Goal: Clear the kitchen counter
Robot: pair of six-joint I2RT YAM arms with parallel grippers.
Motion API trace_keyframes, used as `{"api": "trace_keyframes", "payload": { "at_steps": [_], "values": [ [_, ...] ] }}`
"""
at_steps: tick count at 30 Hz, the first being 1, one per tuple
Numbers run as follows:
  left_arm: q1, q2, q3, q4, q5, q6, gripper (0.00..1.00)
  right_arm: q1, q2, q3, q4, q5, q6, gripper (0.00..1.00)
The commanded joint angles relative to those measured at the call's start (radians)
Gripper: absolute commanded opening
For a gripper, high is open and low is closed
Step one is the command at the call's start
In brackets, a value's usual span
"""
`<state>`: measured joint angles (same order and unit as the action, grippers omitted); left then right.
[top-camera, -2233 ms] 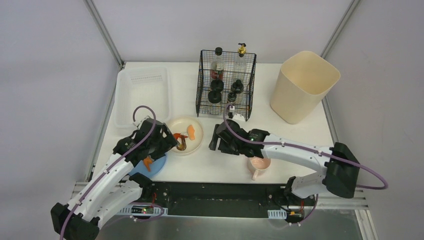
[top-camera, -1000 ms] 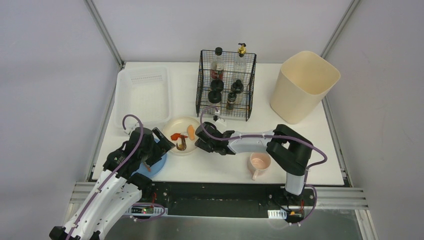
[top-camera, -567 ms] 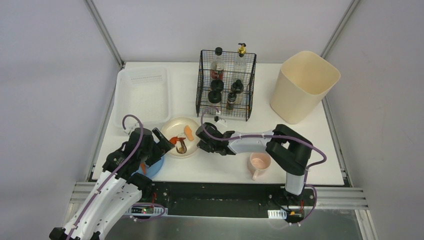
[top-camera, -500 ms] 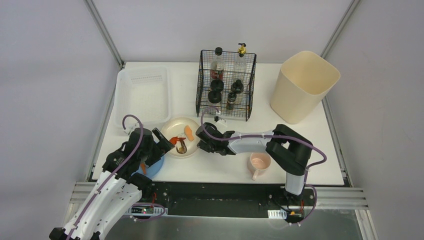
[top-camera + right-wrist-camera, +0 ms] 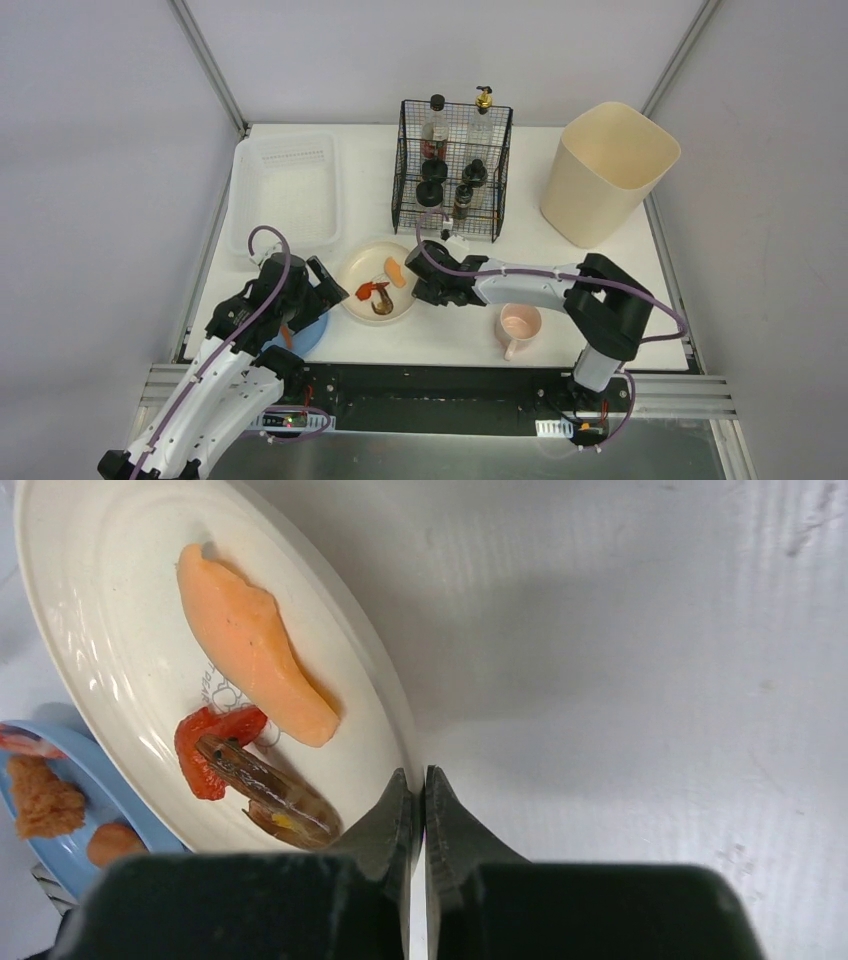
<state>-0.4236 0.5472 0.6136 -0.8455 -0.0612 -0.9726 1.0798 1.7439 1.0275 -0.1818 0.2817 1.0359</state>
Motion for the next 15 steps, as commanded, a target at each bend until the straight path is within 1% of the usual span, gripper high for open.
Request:
{"api": "trace_keyframes", "payload": {
  "at_steps": [1, 6, 15],
  "values": [
    [0.009, 0.013, 0.053, -0.024, -0.032, 0.042, 0.90, -0.009, -0.117, 0.032, -0.118, -0.036, -0.086, 0.00],
    [0.009, 0.037, 0.073, -0.029, -0.039, 0.056, 0.91, -0.027, -0.202, 0.023, -0.181, -0.113, -0.127, 0.00],
    [0.009, 0.030, 0.060, -0.031, -0.042, 0.044, 0.92, -0.051, -0.364, 0.023, -0.309, -0.156, -0.193, 0.00]
  ]
}}
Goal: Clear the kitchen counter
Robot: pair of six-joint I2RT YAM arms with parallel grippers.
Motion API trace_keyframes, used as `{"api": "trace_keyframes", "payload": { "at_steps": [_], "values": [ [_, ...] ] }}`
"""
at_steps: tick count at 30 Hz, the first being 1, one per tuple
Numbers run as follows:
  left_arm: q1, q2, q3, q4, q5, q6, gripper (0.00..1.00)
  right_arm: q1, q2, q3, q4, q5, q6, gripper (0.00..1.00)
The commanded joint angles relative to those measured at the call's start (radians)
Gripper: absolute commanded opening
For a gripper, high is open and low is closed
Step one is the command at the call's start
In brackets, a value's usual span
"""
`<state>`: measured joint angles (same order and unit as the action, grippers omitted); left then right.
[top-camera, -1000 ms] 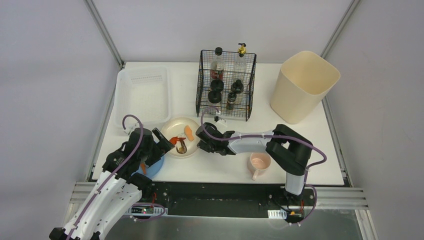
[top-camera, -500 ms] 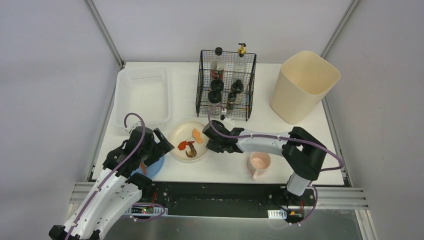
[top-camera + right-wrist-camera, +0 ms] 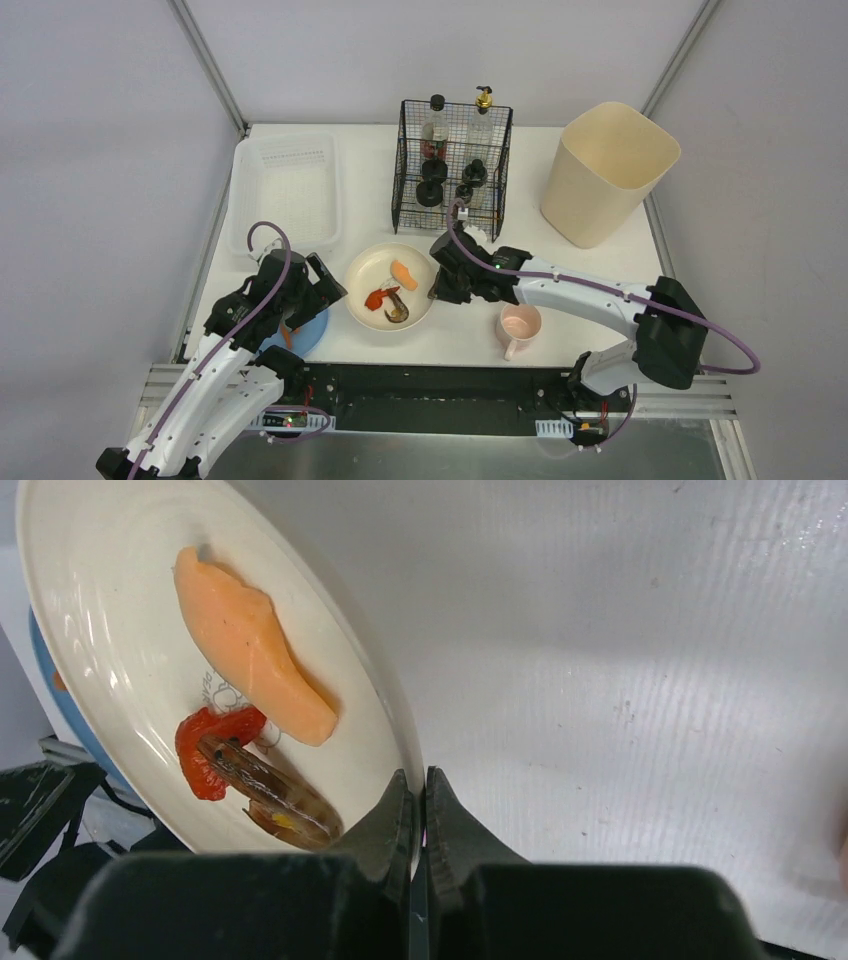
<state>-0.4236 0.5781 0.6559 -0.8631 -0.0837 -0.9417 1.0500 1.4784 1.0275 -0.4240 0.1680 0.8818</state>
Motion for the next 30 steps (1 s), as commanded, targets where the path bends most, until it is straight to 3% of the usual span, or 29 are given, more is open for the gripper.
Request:
{"api": "trace_keyframes", "payload": {
  "at_steps": [1, 7, 17, 30],
  "values": [
    [0.009, 0.002, 0.017, -0.013, -0.018, 0.011, 0.92, -0.032, -0.112, 0.026, -0.081, -0.057, -0.042, 0.00],
    [0.009, 0.011, 0.018, -0.012, -0.021, 0.006, 0.93, -0.126, -0.204, 0.111, -0.228, -0.071, -0.113, 0.00],
    [0.009, 0.019, 0.011, 0.010, 0.001, 0.032, 0.93, -0.393, -0.294, 0.287, -0.441, -0.099, -0.256, 0.00],
    [0.009, 0.045, 0.008, 0.049, 0.057, 0.074, 0.93, -0.829, -0.195, 0.567, -0.564, -0.292, -0.385, 0.00]
  ]
}}
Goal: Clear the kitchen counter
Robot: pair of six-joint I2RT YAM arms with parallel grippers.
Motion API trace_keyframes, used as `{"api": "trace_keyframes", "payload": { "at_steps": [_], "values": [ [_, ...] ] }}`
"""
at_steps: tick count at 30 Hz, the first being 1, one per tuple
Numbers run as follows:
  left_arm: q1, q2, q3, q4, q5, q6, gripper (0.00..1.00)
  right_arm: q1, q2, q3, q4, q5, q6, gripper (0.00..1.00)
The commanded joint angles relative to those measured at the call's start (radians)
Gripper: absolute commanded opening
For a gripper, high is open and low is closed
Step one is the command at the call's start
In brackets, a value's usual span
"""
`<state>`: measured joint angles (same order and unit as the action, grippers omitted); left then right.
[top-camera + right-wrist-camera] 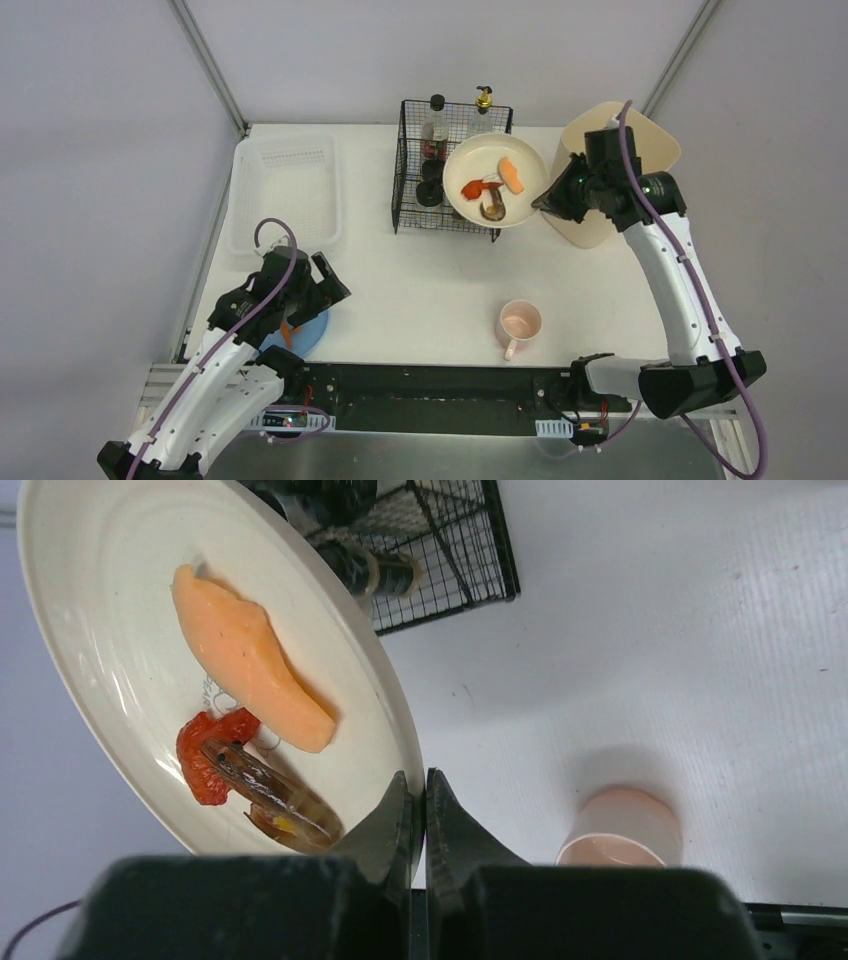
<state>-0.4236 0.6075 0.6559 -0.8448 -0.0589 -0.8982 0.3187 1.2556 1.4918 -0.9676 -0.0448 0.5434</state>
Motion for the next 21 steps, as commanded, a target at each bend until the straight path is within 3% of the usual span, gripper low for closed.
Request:
{"api": "trace_keyframes", "payload": {
  "at_steps": [1, 14, 21],
  "values": [
    [0.009, 0.020, 0.008, 0.035, 0.037, 0.032, 0.93, -0.141, 0.037, 0.118, -0.017, -0.077, -0.048, 0.00],
    [0.009, 0.003, -0.037, 0.079, 0.111, 0.045, 0.93, -0.479, 0.192, 0.324, 0.010, -0.073, 0.004, 0.00],
    [0.009, 0.035, -0.022, 0.094, 0.145, 0.084, 0.93, -0.578, 0.291, 0.523, -0.072, 0.091, -0.050, 0.00]
  ]
}}
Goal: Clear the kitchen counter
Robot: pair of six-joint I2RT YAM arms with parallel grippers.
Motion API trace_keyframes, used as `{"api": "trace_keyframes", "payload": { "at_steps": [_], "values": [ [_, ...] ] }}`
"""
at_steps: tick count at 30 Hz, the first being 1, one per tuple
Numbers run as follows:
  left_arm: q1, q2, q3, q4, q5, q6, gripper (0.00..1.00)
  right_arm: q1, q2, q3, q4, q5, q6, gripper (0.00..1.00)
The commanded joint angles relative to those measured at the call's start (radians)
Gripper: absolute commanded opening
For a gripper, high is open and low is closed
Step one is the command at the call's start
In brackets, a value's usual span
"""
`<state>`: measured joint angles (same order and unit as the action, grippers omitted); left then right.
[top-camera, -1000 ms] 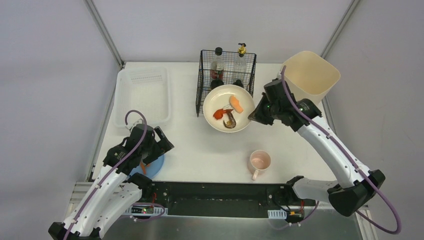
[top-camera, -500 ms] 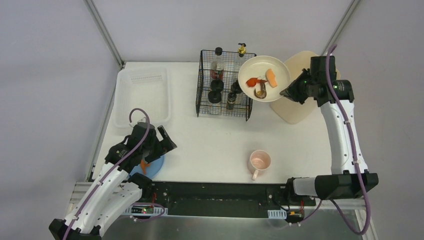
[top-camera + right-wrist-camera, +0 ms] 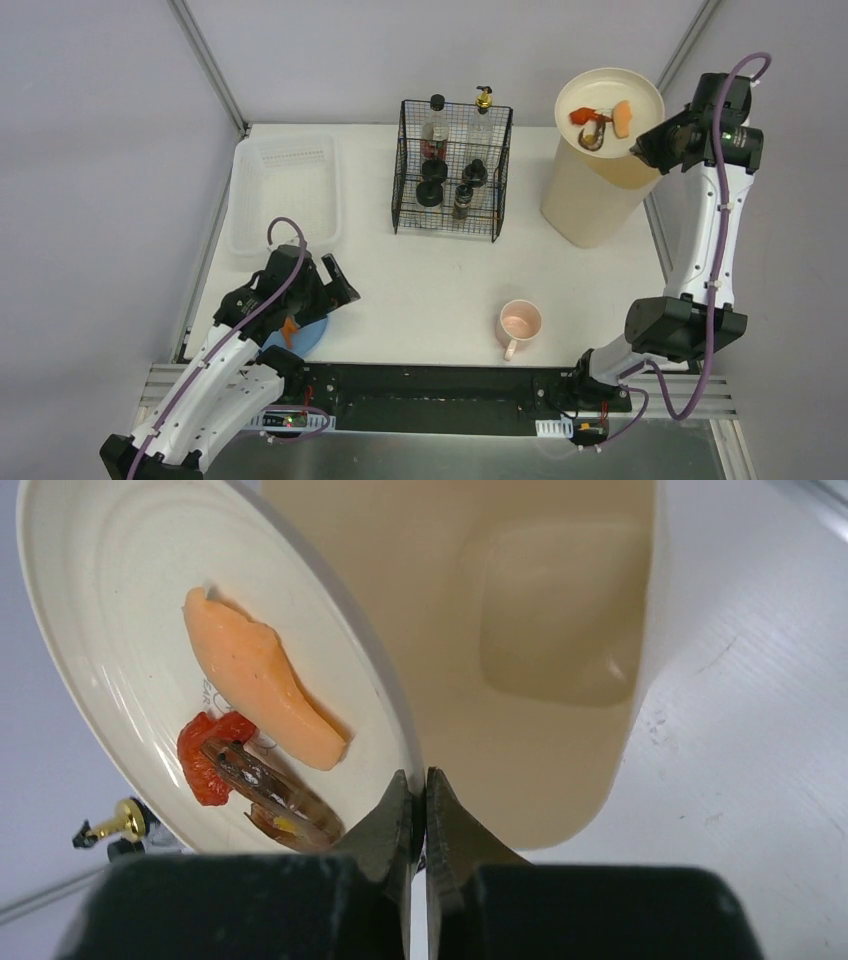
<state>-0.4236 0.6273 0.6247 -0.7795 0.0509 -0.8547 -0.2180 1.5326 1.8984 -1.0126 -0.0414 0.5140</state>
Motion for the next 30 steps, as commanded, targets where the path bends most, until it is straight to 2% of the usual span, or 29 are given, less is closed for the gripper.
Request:
{"api": "trace_keyframes", "payload": {
  "at_steps": [1, 7, 16, 20, 25, 30],
  "values": [
    [0.009, 0.017, 0.010, 0.033, 0.037, 0.043, 0.93, -0.053, 0.020, 0.130, -0.032, 0.100, -0.024, 0.00],
    [0.009, 0.028, 0.019, 0.047, 0.061, 0.062, 0.93, -0.118, 0.047, 0.171, -0.037, 0.197, -0.055, 0.00],
    [0.009, 0.046, 0.012, 0.080, 0.092, 0.068, 0.93, -0.126, 0.092, 0.188, -0.013, 0.396, -0.112, 0.00],
    [0.009, 0.040, 0.010, 0.093, 0.095, 0.067, 0.93, -0.123, 0.110, 0.184, 0.016, 0.415, -0.137, 0.00],
    [0.009, 0.043, 0.001, 0.100, 0.103, 0.068, 0.93, -0.093, 0.131, 0.177, 0.047, 0.460, -0.188, 0.00],
    [0.009, 0.037, -0.008, 0.103, 0.109, 0.070, 0.93, -0.014, 0.113, 0.117, 0.150, 0.574, -0.290, 0.00]
  ]
}}
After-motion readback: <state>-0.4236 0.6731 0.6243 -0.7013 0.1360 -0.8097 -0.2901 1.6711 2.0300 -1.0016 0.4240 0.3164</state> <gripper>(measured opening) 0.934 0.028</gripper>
